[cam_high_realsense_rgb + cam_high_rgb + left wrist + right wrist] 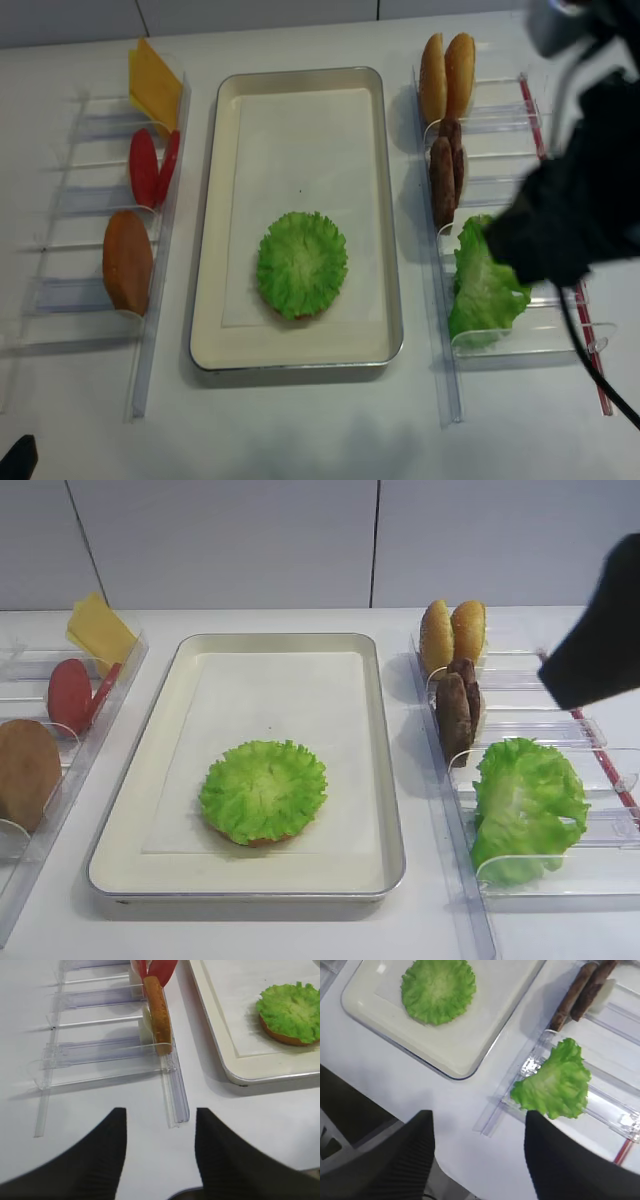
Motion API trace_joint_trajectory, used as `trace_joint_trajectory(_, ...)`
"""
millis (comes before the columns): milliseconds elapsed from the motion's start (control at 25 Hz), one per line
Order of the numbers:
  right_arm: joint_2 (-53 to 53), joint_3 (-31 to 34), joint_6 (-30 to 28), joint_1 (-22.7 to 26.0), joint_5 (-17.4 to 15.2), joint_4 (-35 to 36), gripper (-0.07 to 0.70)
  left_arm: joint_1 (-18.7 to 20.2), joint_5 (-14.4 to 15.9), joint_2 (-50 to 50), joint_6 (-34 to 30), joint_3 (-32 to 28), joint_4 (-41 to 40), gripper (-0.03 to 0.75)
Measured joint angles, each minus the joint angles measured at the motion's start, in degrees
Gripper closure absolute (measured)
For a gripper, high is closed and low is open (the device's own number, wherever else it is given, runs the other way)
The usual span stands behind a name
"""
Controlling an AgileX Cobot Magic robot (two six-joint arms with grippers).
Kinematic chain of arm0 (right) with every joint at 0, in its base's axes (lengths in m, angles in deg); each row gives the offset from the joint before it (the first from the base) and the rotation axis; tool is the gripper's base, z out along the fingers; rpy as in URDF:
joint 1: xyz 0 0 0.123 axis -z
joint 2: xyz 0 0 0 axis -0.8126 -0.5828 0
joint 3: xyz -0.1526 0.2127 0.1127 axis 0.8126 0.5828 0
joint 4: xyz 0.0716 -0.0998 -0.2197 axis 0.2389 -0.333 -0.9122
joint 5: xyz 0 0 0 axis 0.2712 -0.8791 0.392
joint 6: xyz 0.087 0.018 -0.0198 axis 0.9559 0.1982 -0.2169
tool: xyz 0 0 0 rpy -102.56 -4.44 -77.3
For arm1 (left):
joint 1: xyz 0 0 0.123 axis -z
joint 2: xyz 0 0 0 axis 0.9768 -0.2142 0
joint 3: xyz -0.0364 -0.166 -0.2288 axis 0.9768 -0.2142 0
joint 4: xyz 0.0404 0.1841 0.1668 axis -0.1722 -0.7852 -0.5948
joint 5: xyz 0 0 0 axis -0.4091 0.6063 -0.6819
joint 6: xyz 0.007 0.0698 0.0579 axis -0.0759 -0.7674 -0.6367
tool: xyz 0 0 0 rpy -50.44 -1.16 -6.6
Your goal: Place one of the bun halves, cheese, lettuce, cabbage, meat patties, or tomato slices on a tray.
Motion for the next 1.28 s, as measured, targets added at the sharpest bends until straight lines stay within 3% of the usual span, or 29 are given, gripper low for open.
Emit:
trace_joint_trajectory(400, 25.6, 8.6, 0.0, 0.0, 0.7, -8.9, 0.247, 0.0, 0.0, 0.0, 0.0, 0.0, 0.0, 0.418)
trace_joint_trajectory(720, 44.6, 23.7, 1.0, 1.0, 3.0, -13.5, 0.248, 0.0, 0.0, 0.0, 0.0, 0.0, 0.0, 0.418)
trace_joint_trajectory(840, 51.3, 29.1, 1.1, 4.9, 3.4, -13.5, 0.248, 0.0, 0.0, 0.0, 0.0, 0.0, 0.0, 0.418)
trace_joint_trajectory(1040, 58.5, 34.3, 0.4, 15.4, 3.7, -13.5, 0.248, 0.0, 0.0, 0.0, 0.0, 0.0, 0.0, 0.418)
trace_joint_trajectory(1280, 58.7, 36.9, -6.6, 29.0, 5.1, -7.9, 0.249, 0.0, -0.1, 0.0, 0.0, 0.0, -0.1, 0.418)
